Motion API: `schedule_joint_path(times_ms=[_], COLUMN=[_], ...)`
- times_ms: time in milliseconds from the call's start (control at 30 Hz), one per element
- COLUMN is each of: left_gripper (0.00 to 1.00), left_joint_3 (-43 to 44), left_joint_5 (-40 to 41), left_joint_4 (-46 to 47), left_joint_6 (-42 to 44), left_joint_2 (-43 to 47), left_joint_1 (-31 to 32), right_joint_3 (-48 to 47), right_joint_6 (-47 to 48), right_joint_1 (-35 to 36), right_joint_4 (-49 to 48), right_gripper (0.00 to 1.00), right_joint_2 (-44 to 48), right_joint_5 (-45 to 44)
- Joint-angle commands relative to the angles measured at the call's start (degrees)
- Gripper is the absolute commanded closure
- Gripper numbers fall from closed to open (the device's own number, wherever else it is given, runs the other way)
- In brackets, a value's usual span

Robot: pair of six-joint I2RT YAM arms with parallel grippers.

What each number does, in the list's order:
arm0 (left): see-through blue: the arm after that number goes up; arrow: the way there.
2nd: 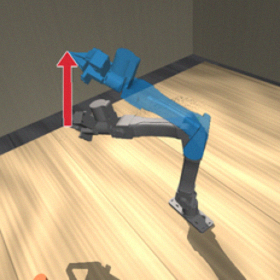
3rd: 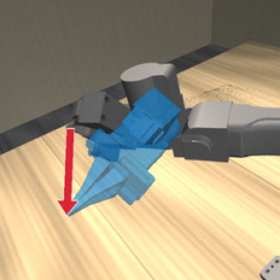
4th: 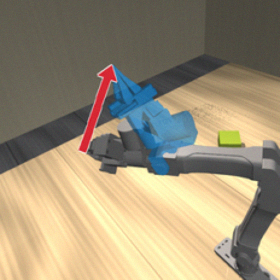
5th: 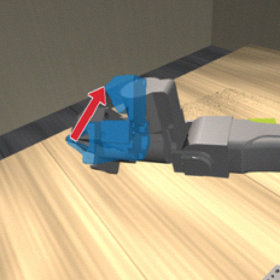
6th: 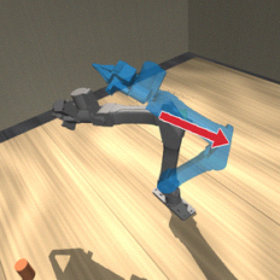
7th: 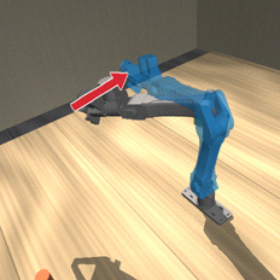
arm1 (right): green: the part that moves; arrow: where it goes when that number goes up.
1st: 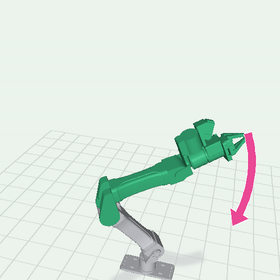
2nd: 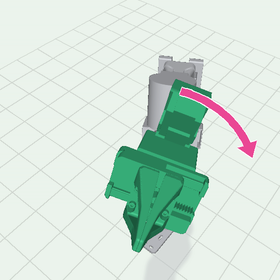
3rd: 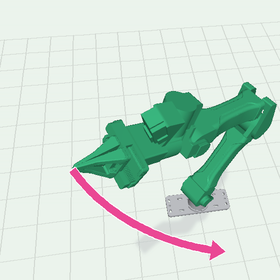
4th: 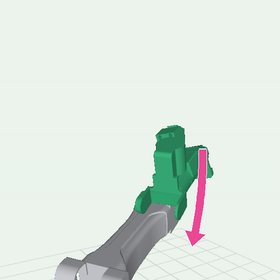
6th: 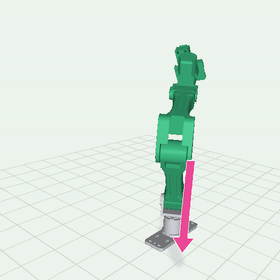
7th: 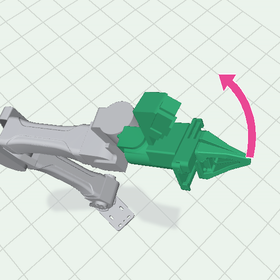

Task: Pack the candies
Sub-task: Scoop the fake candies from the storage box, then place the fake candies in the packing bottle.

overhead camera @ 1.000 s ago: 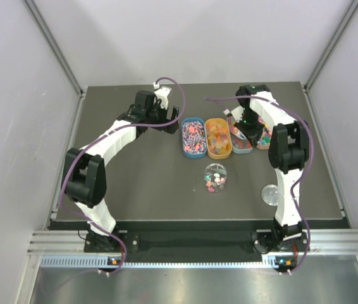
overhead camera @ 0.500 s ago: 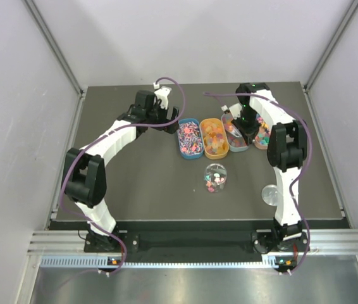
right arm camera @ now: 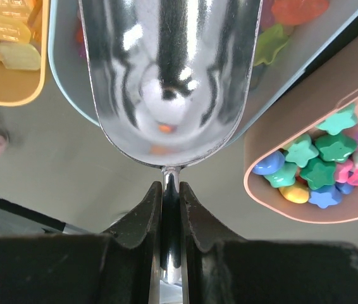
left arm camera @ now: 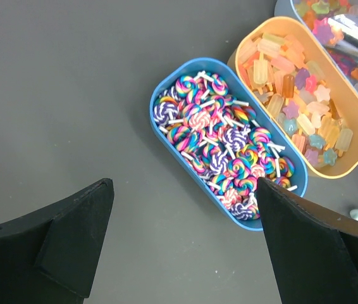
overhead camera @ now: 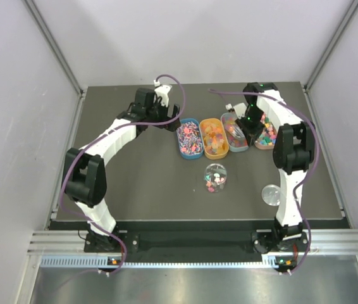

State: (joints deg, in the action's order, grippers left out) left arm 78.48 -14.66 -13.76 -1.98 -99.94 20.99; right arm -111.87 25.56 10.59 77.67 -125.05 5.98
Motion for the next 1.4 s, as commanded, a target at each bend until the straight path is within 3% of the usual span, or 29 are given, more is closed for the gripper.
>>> schedule_joint_path(times_ms=[0, 133, 433, 633, 833, 967, 1133, 1267, 1367], left_gripper=[0.01, 0.01, 0.01, 0.01, 0.01, 0.01, 0.01, 0.01, 0.01], left_joint_3=[3.1, 4.2, 9.0, 10.6, 11.9, 11.9, 10.4, 8.0, 6.5], left_joint_5=[-0.5, -0.2, 1.0, 2.4, 3.1, 4.6, 10.4, 11.4, 11.5], left_joint_4=[0.8, -0.1, -3.7, -4.9, -4.9, -4.7, -5.1, -5.1, -4.8], left_joint_6=[0.3, 0.9, 3.6, 6.4, 7.2, 7.4, 10.8, 11.7, 11.1], left_joint_2=[-1.0, -2.0, -3.7, -3.9, -4.4, -4.0, -2.3, -0.2, 0.6], left_joint_1=[-0.1, -0.1, 0.3, 0.4, 0.4, 0.4, 0.3, -0.2, -0.6], right_joint_3=[2.0, 8.4, 29.8, 35.8, 39.3, 35.9, 37.2, 40.4, 42.3], right_joint_6=[2.1, 2.5, 1.6, 0.4, 6.3, 14.8, 33.3, 44.9, 47.3], right_joint_1=[-0.8, -0.8, -0.8, -0.8, -0.8, -0.7, -0.2, -0.1, 0.0], right_joint_4=[1.3, -6.9, -30.3, -39.3, -38.1, -24.7, -10.1, -5.0, -2.8], right_gripper=[1.00, 1.00, 1.00, 1.00, 1.00, 1.00, 1.00, 1.00, 1.00], right_joint_2=[3.9, 7.0, 24.6, 31.7, 41.3, 45.1, 52.2, 57.1, 59.2], right_joint_5=[2.9, 2.4, 0.7, 0.1, -1.7, 3.9, 3.4, 1.5, 2.3])
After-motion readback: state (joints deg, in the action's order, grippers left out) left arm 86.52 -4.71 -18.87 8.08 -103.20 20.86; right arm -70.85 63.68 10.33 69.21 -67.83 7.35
